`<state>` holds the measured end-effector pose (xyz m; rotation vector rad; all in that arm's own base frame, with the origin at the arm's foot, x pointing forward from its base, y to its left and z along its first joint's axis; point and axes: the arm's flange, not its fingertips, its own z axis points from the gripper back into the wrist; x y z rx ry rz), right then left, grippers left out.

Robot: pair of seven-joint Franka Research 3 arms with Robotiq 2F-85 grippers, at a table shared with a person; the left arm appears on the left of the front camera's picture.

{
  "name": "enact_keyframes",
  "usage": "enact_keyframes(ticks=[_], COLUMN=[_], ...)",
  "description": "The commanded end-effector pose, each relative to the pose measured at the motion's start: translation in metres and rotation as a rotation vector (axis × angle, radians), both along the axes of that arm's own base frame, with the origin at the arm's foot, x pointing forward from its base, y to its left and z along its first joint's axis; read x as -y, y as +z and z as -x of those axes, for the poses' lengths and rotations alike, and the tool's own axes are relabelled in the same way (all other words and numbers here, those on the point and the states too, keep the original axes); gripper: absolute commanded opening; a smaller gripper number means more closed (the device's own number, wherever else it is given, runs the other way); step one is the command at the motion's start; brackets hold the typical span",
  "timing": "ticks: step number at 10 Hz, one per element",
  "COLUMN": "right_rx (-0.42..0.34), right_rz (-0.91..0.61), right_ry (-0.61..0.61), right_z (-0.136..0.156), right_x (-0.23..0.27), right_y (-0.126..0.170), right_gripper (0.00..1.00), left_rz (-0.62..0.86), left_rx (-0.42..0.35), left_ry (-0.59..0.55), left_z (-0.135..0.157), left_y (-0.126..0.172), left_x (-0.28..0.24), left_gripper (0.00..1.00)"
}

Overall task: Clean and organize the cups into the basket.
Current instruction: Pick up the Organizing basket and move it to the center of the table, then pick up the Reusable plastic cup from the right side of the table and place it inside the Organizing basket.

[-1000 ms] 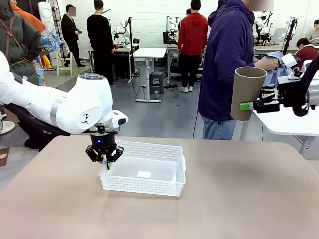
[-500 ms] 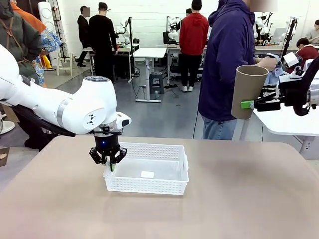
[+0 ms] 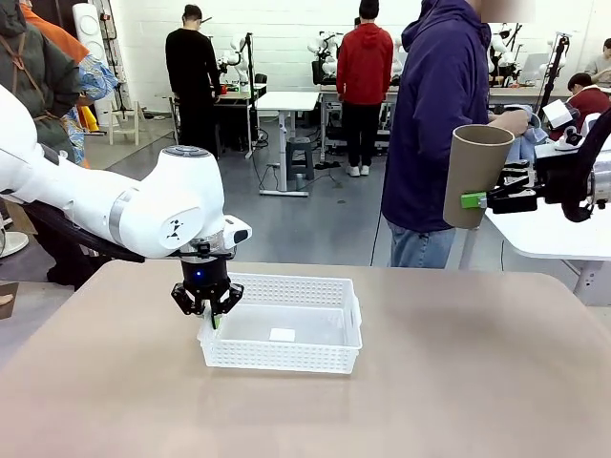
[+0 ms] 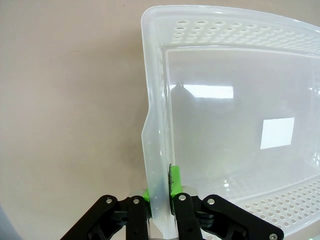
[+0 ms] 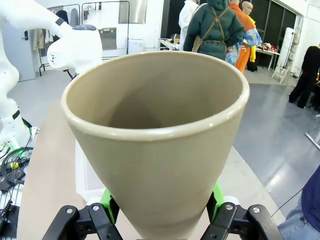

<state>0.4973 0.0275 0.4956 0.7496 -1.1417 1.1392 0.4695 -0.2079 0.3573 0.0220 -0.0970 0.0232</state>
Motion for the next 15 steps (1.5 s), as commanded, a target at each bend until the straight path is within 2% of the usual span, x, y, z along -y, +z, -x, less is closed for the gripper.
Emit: enact_keyframes(ticks=[1, 4, 6, 7, 11, 15], right_rx=[0.001, -0.092, -0.161, -0.190, -0.230, -0.214], right_rz=[0.184, 0.489, 0.735, 0.801, 0.920, 0.949], right_ry=[0.072, 0.091, 0.142, 0.173, 0.328, 0.388], right_z=[0.005, -0.020, -0.037, -0.041, -0.039, -0.026], right_x=[-0.038, -0.137, -0.208, -0.230, -0.302, -0.327], right_y=[0.019, 0.058, 0.052, 0.044, -0.003, -0.032], right_gripper=[0.81, 0.81, 0.81, 0.81, 0.81, 0.81], left_rz=[-0.003, -0.003, -0.003, -0.003, -0.003, -0.003], left_rx=[0.002, 0.002, 0.002, 0.002, 0.002, 0.002], left_ry=[-0.012, -0.012, -0.012, -0.012, -0.012, -0.012], left_z=[0.001, 0.001, 0.001, 0.001, 0.001, 0.001], left_y=[0.001, 0.001, 0.001, 0.001, 0.001, 0.001], left_x=[0.002, 0.002, 0.002, 0.002, 0.002, 0.002], left_gripper=[0.00, 0.00, 0.00, 0.00, 0.00, 0.00])
